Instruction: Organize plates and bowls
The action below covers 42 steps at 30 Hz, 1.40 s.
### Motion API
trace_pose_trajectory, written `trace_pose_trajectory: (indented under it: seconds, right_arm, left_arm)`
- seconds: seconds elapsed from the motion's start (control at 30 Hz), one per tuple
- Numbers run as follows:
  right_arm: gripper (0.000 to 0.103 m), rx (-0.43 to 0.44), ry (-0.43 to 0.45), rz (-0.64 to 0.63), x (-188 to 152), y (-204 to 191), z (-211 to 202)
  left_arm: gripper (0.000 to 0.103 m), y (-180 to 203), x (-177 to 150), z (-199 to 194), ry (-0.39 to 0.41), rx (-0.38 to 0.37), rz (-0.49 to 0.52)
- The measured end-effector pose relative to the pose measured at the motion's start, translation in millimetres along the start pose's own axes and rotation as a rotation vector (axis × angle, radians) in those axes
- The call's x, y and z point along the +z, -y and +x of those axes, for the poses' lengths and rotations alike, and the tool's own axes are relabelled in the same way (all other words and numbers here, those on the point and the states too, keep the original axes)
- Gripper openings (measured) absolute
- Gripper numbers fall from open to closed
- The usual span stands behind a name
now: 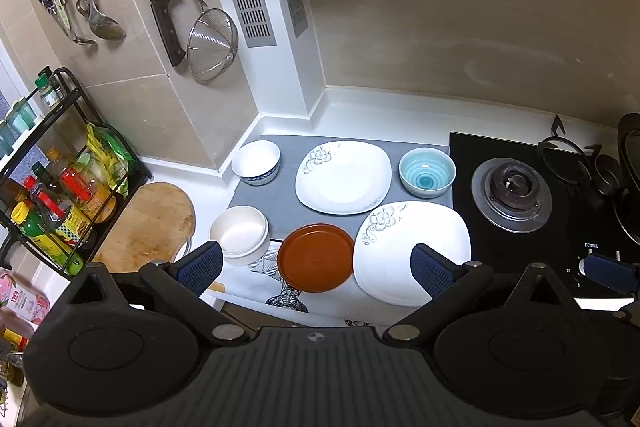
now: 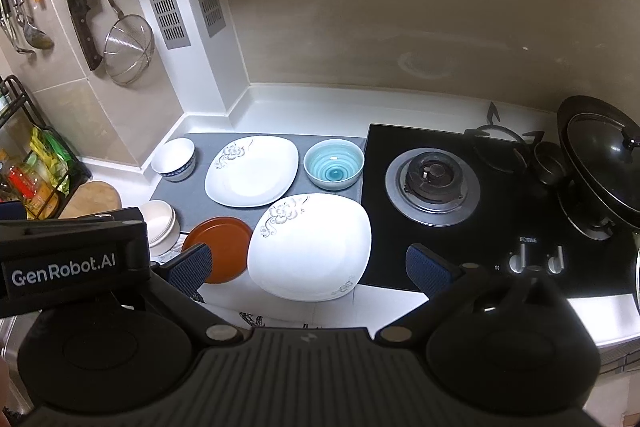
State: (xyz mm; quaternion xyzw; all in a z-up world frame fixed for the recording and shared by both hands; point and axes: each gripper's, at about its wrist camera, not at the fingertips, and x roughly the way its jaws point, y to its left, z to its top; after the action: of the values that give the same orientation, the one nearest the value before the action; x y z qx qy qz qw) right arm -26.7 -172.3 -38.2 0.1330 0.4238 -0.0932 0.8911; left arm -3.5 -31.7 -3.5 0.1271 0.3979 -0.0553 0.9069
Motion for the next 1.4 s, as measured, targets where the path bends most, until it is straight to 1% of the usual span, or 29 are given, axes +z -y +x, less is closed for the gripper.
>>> trace_pose_trajectory:
  seconds: [0.03, 0.33, 0.37, 0.8, 0.83, 0.87, 1.4]
  right_arm:
    - [0.103, -0.002, -0.002, 0.0, -0.4, 0.8, 0.1]
    - [0.103, -0.005, -0.009, 0.001, -1.5, 1.5, 2.0]
    - [0.103, -0.005, -0.006, -0.002, -1.7, 1.6, 1.8]
    - [0.103, 0.006, -0.028, 0.009, -3.0, 2.7, 6.7]
    - [0.103, 0.005, -0.029, 0.009, -2.5, 2.1, 7.6]
    - [0.103, 0.004, -0.031, 0.008, -2.0, 1.3, 8.3]
    - [0.103, -0.002, -0.051, 0.01, -3.2, -2.9, 16.4]
  left_arm:
    - [0.1, 5.7, -5.0, -0.3, 0.002, 0.001, 0.0]
    - [0.1, 4.2, -5.0, 2.7, -0.001, 0.006, 0.016]
    - [0.1, 8.4, -4.4, 3.0, -0.001, 0.009, 0.013]
    - [0.1, -6.1, -1.7, 15.8, -0.015, -0.007, 0.021]
    - [0.1, -1.5, -2.3, 14.7, -0.017, -0.005, 0.02]
    - [0.1, 12.2, -5.0, 11.5, -0.018, 0.004, 0.016]
    - [0.1, 9.2, -6.7, 20.5, -0.035, 0.006, 0.014]
